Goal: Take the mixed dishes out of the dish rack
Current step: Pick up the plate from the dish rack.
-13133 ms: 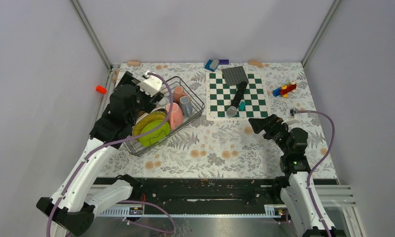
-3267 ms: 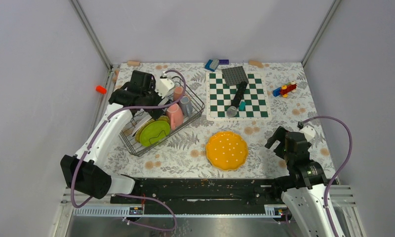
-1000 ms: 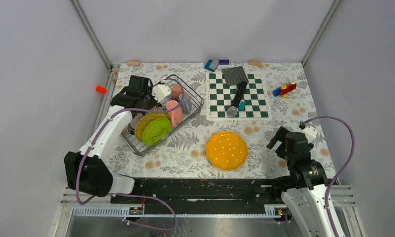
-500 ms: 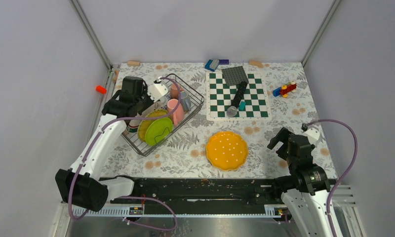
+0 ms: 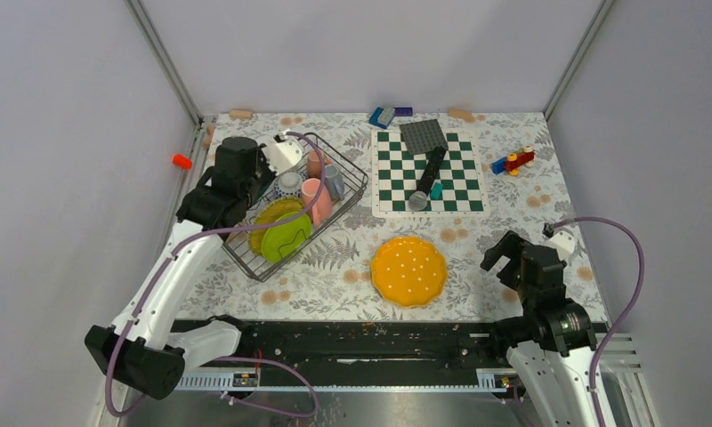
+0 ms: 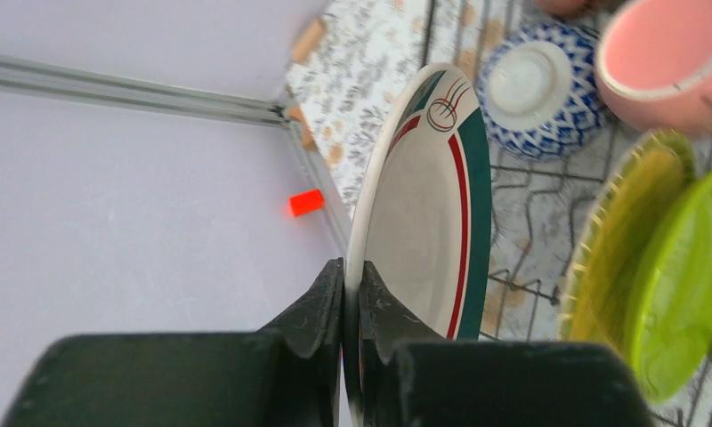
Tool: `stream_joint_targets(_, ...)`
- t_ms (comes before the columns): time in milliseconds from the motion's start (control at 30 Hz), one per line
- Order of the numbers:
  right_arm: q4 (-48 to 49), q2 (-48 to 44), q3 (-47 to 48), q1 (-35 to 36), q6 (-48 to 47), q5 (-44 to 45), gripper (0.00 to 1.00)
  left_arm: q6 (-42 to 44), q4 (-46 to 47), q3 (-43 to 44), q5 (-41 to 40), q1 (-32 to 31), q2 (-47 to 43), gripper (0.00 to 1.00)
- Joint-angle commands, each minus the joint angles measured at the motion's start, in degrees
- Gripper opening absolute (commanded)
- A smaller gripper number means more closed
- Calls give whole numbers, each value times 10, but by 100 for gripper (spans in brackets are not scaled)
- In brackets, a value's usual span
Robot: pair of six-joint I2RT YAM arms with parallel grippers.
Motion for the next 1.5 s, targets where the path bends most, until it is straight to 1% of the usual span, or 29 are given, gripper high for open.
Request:
stream_joint_targets(0,24,-22,10,2,-12,-11,100,-17,136,45,-105,-14,-29,0)
stream_joint_targets(67,32,-32,7,2,-12,-12,99,-26,159,54,-121,-20,-32,0)
stream_joint_targets(133,42,-41,3,2,-14,-14,100,-46,175,68,-115,-22,-37,0)
stream_joint_targets(233,47,-51,4,2,-18,-10,100,-92,182,87,-62,-26,-53,0)
stream_joint_targets(367,50,-64,0,2,-20,-5,100,-185,192,119,-12,-32,-67,0)
stream_joint_targets(433,66,-78,-12,2,-15,-3,100,-230,217,119,30,-33,-85,0)
stream_joint_targets(533,120,-109,-39,2,11,-11,100,-313,270,108,93,-33,-107,0)
stream_joint_targets(667,213,-152,-81,2,18,-36,100,-417,338,74,195,-33,-130,0)
stream_joint_targets(733,253,-159,-98,2,18,-64,100,-490,380,42,236,-33,-139,0)
stream_joint_targets(800,287,-154,-115,2,13,-107,100,-544,427,4,274,-33,-147,0)
stream_joint_targets(833,303,-148,-121,2,11,-118,100,-574,447,-14,282,-33,-150,0)
stream_joint_targets(933,350,-124,-138,2,2,-191,100,-653,522,-80,311,-33,-161,0)
stream_joint_targets(1033,406,-114,-158,2,1,-266,100,-719,575,-134,375,-33,-167,0)
stream_joint_targets(1100,475,-113,-187,2,21,-302,100,-760,611,-170,421,-34,-162,0)
stream_joint_targets(1167,521,-107,-208,2,35,-328,100,-777,629,-200,470,-39,-152,0)
stream_joint_targets(1267,507,-83,-199,2,40,-345,100,-783,622,-241,508,-58,-140,0)
stream_joint_targets(1300,503,-74,-195,2,41,-356,100,-778,610,-248,509,-66,-138,0)
stream_joint_targets(1367,528,-54,-196,2,53,-393,100,-770,576,-262,493,-80,-135,0)
stream_joint_targets(1467,605,-25,-215,2,96,-453,100,-758,562,-292,482,-97,-133,0)
